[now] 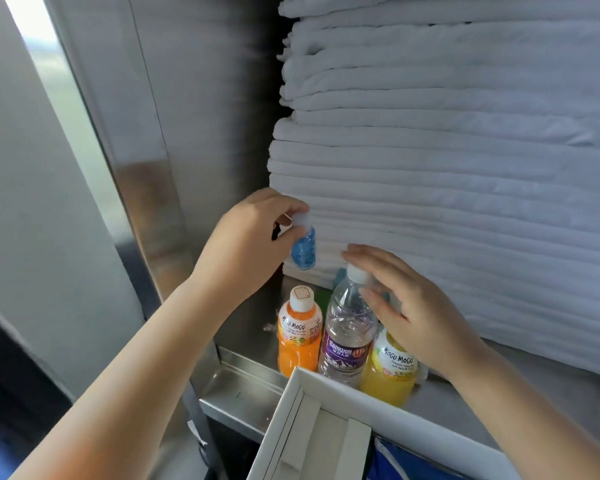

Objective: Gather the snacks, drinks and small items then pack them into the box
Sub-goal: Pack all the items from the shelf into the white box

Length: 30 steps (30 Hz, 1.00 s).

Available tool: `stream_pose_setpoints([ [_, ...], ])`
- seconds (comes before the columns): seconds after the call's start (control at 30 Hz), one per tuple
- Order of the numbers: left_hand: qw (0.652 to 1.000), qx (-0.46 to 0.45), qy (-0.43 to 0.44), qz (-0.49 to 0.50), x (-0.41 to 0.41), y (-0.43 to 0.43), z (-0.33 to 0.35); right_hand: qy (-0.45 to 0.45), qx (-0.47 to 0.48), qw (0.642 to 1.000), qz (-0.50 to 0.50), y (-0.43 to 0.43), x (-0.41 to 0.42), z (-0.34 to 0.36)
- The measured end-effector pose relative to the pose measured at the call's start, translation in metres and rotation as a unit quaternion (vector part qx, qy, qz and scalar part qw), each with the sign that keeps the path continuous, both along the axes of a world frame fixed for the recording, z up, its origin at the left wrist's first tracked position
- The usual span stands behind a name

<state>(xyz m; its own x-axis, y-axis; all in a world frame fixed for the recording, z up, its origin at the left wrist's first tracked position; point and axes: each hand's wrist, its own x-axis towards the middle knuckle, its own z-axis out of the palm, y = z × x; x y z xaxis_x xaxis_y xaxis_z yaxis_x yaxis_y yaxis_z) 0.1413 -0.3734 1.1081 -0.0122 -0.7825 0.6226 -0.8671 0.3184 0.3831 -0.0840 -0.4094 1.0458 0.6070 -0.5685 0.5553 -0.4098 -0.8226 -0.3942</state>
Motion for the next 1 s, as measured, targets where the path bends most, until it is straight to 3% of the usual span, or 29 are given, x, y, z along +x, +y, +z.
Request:
stream_pose_setpoints([
  [0.1,1.0,-0.002,0.031,0.001,-0.002,0.029,0.007,0.039,-0.02,0.998,-0.033,0.008,0.002,0.0],
  [0.2,0.993,0.034,0.116,-0.008,-0.002,0.051,0.007,0.069,-0.091,0.991,-0.068,0.02,0.004,0.003],
  [0.37,0.975,0.107,0.191,-0.049,-0.004,0.075,-0.006,0.031,-0.139,0.989,-0.034,0.051,0.003,0.005],
  [0.53,0.938,0.209,0.248,-0.124,-0.015,0.086,-0.028,0.009,-0.066,0.998,0.018,0.08,-0.003,-0.002],
  [0.73,0.899,0.304,0.278,-0.15,-0.025,0.09,-0.052,0.098,-0.01,0.994,0.044,0.093,-0.012,-0.022],
  [1.0,0.856,0.358,0.319,-0.193,-0.036,0.092,-0.071,0.154,0.063,0.985,0.046,0.097,-0.019,-0.034],
])
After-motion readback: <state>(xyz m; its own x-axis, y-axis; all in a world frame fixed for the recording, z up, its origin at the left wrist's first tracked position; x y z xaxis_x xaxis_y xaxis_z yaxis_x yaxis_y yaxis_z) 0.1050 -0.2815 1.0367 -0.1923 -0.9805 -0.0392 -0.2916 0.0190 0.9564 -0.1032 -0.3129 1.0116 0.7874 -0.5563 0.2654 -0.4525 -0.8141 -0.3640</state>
